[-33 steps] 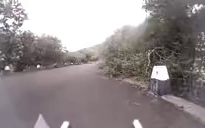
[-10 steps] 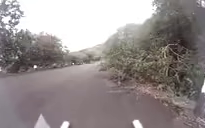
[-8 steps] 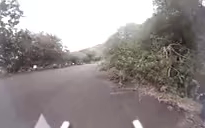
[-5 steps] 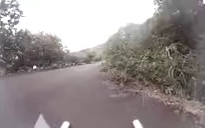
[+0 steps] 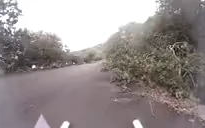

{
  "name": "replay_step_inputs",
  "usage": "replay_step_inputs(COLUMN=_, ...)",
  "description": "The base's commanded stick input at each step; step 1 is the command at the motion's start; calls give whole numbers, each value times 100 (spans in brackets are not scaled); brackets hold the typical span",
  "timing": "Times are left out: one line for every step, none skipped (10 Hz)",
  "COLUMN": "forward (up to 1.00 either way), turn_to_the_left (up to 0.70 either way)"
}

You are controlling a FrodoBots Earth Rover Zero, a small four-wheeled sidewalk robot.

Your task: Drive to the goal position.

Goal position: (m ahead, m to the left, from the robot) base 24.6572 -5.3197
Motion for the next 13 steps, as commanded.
replay_step_inputs(forward=50, turn_to_the_left=0)
replay_step_inputs(forward=50, turn_to_the_left=0)
replay_step_inputs(forward=50, turn_to_the_left=0)
replay_step_inputs(forward=50, turn_to_the_left=0)
replay_step_inputs(forward=50, turn_to_the_left=0)
replay_step_inputs(forward=50, turn_to_the_left=0)
replay_step_inputs(forward=50, turn_to_the_left=0)
replay_step_inputs(forward=50, turn_to_the_left=0)
replay_step_inputs(forward=50, turn_to_the_left=0)
replay_step_inputs(forward=50, turn_to_the_left=0)
replay_step_inputs(forward=50, turn_to_the_left=0)
replay_step_inputs(forward=50, turn_to_the_left=0)
replay_step_inputs(forward=50, turn_to_the_left=0)
